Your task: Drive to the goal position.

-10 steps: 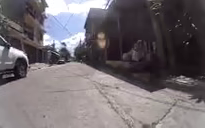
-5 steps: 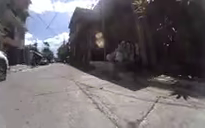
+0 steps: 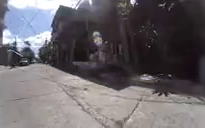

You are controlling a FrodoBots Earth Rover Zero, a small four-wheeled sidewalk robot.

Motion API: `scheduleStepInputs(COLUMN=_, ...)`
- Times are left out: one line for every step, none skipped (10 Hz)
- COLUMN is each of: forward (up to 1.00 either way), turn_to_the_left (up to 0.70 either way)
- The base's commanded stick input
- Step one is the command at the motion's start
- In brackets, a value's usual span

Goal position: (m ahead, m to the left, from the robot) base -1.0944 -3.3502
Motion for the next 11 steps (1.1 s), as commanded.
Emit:
scheduleStepInputs(forward=0.0, turn_to_the_left=-0.85)
scheduleStepInputs(forward=0.0, turn_to_the_left=-0.85)
scheduleStepInputs(forward=0.0, turn_to_the_left=-0.85)
scheduleStepInputs(forward=0.0, turn_to_the_left=-0.85)
scheduleStepInputs(forward=0.0, turn_to_the_left=-0.85)
scheduleStepInputs(forward=0.0, turn_to_the_left=-0.85)
scheduleStepInputs(forward=0.0, turn_to_the_left=-0.85)
scheduleStepInputs(forward=0.0, turn_to_the_left=-0.85)
scheduleStepInputs(forward=0.0, turn_to_the_left=-0.85)
scheduleStepInputs(forward=0.0, turn_to_the_left=-0.85)
scheduleStepInputs(forward=0.0, turn_to_the_left=-0.85)
